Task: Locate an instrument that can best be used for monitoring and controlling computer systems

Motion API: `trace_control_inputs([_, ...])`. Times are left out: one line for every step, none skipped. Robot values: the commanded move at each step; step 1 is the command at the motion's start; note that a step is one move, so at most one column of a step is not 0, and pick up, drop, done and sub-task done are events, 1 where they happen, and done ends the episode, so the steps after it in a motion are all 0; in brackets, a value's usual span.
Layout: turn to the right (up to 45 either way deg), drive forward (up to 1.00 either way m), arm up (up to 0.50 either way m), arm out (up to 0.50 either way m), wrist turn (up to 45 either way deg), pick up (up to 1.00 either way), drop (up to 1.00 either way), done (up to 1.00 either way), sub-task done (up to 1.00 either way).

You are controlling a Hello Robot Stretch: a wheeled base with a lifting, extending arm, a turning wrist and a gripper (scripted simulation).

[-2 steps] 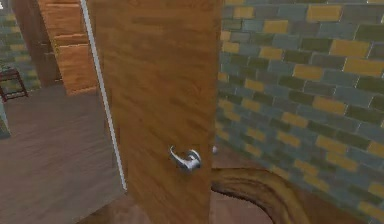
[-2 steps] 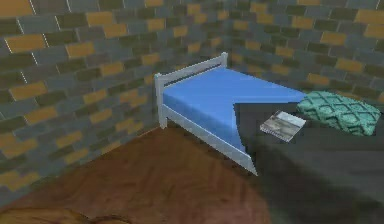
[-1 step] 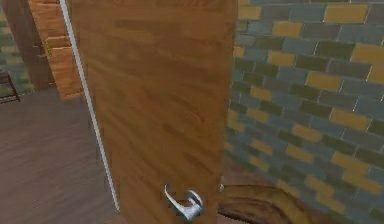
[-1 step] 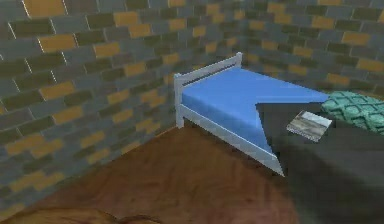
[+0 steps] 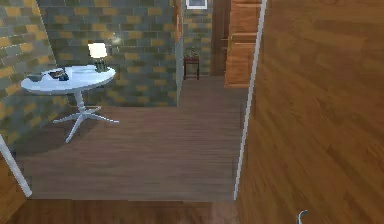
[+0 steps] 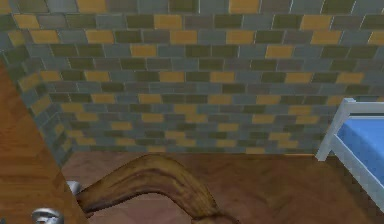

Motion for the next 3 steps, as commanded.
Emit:
trace_control_inputs([-3.0, 0.00, 0.00, 0.00, 0.0, 0.00, 0.00, 0.00, 0.00])
trace_control_inputs([-45.0, 0.00, 0.00, 0.00, 0.0, 0.00, 0.00, 0.00, 0.00])
trace_control_inputs([-45.0, 0.00, 0.00, 0.00, 0.0, 0.00, 0.00, 0.00, 0.00])
